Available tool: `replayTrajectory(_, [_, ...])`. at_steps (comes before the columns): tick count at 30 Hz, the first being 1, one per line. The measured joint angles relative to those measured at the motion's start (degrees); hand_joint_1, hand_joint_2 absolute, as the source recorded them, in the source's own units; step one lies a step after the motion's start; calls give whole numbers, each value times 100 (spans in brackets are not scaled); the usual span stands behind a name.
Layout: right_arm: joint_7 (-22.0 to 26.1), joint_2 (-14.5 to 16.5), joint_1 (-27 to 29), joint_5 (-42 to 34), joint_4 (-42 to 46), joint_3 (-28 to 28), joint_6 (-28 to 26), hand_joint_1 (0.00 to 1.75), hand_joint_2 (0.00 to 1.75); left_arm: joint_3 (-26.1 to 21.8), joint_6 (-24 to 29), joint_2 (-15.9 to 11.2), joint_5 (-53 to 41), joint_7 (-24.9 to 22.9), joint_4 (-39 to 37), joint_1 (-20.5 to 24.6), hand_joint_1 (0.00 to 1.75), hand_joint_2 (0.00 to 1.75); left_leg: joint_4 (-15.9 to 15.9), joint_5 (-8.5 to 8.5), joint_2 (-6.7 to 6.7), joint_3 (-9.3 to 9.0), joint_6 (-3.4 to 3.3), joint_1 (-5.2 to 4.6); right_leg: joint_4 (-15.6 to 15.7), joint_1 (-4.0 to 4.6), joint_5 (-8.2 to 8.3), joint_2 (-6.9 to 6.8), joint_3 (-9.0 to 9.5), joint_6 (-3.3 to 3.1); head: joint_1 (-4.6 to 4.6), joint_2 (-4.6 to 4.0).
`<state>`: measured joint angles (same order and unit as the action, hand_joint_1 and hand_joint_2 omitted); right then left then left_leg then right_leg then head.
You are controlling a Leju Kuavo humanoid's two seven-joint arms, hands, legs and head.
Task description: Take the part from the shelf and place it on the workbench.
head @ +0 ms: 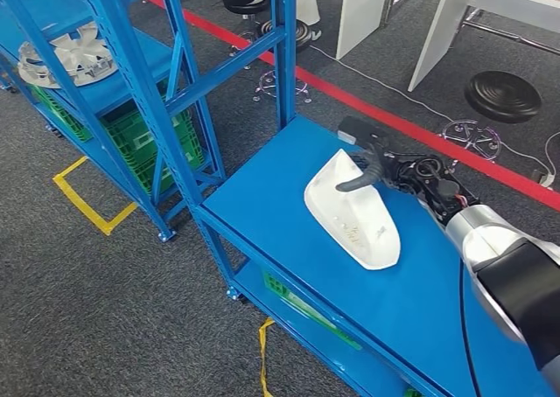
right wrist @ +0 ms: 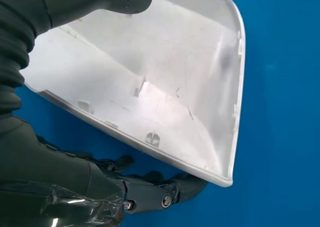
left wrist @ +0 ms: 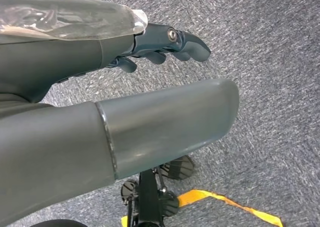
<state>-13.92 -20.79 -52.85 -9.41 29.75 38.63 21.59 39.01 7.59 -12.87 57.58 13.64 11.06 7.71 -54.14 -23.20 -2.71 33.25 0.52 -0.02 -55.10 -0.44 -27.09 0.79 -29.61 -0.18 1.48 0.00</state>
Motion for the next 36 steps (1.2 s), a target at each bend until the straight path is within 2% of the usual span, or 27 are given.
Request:
replayTrajectory(15, [14,14,6,72,-149,69,-65,0,175,22,-7,2,-52,-32,0,25,0,0,0,0,1,-6,0,0,0,0,0,1,2,0,0,0])
replayTrajectory(16, [13,14,8,87,-160,70,-96,8,175,27,-8,2,-65,-40,0,34,0,0,0,0,1,-7,0,0,0,0,0,1,2,0,0,0])
replayTrajectory(19, [22,16,13,125,-209,71,-151,139,175,57,-25,2,-104,-67,0,64,0,0,0,0,2,-8,0,0,0,0,0,2,3,0,0,0])
replayTrajectory(20, [31,16,14,128,-226,71,-154,175,175,68,-33,2,-112,-73,0,73,0,0,0,0,3,-8,0,0,1,0,1,2,3,0,1,0])
replayTrajectory(36, [90,31,25,155,-454,82,-138,175,175,149,-42,1,-72,-83,0,97,0,0,-1,0,3,-8,0,0,1,0,1,3,3,0,-2,0])
